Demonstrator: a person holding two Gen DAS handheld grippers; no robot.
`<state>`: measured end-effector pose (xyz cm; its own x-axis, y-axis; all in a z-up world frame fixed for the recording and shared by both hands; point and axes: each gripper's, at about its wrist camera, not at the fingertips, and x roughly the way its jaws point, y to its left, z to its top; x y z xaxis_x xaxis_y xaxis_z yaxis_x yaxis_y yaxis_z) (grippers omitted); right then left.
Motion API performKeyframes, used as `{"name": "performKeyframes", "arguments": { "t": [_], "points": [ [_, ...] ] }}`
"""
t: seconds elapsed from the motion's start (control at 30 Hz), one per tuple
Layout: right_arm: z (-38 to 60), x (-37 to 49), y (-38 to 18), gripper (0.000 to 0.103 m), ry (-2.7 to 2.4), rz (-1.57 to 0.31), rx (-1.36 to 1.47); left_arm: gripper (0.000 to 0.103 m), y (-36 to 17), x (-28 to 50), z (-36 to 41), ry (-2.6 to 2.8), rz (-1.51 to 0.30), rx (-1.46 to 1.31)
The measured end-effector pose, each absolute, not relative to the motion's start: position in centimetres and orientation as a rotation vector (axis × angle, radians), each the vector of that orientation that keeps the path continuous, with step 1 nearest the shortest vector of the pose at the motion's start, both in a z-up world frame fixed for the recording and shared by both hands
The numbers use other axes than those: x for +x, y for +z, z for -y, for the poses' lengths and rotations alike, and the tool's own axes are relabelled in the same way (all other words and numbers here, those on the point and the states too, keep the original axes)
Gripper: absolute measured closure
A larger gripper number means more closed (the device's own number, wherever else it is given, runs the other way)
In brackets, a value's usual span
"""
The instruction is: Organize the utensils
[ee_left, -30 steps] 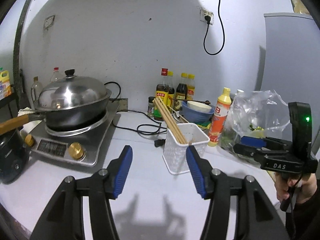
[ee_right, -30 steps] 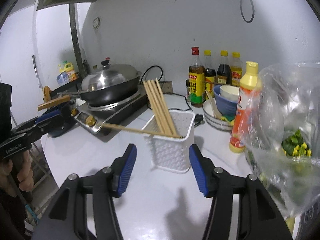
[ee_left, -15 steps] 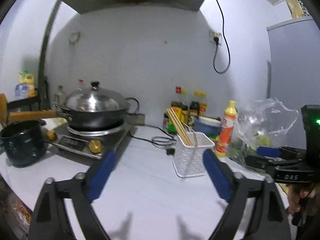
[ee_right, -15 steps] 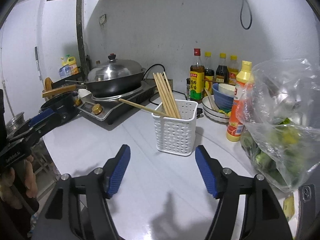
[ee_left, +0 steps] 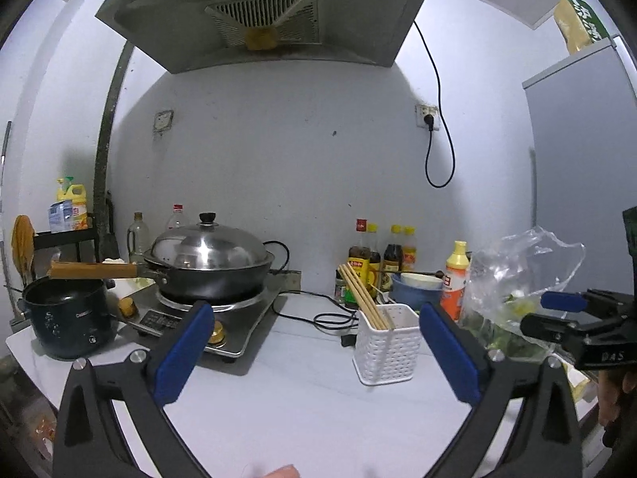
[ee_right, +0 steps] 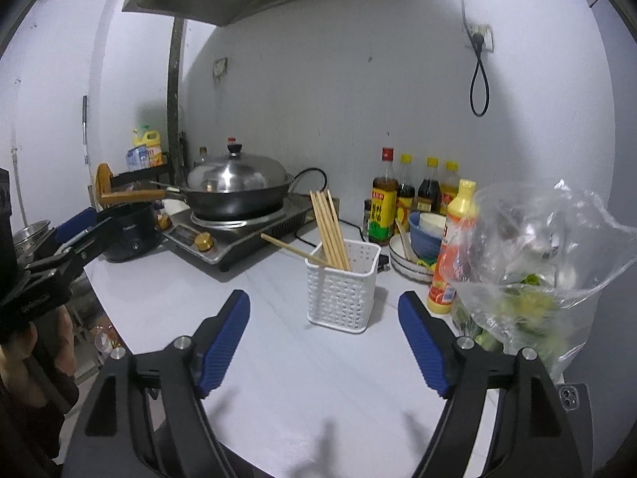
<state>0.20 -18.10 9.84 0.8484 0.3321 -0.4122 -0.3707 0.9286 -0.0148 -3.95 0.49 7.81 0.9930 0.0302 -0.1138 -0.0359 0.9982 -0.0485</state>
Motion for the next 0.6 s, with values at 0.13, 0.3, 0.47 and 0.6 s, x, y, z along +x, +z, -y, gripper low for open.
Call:
{"name": "performKeyframes", "arguments": {
  "t": [0.13, 0.3, 0.47, 0.6],
  "points": [
    [18.0, -0.3, 10.0, 0.024, 0.39, -0.41, -0.103, 0.0, 7.6, -4.1, -0.4, 0.04, -0.116, -0.045],
    [17.6, 0.1, 9.5, 0.023, 0.405, -0.428, -0.115, 0.0, 6.8, -3.3, -0.5, 0.046, -0.143, -0.063],
    [17.3, 0.7, 9.1, 0.023, 0.409, -0.437, -0.117, 0.0, 6.3, -2.9, -0.5, 0.036, -0.158, -0.08],
    [17.3, 1.1, 8.8, 0.023, 0.409, -0.439, -0.112, 0.0, 6.1, -2.7, -0.6, 0.037, -0.165, -0.084]
  ]
}}
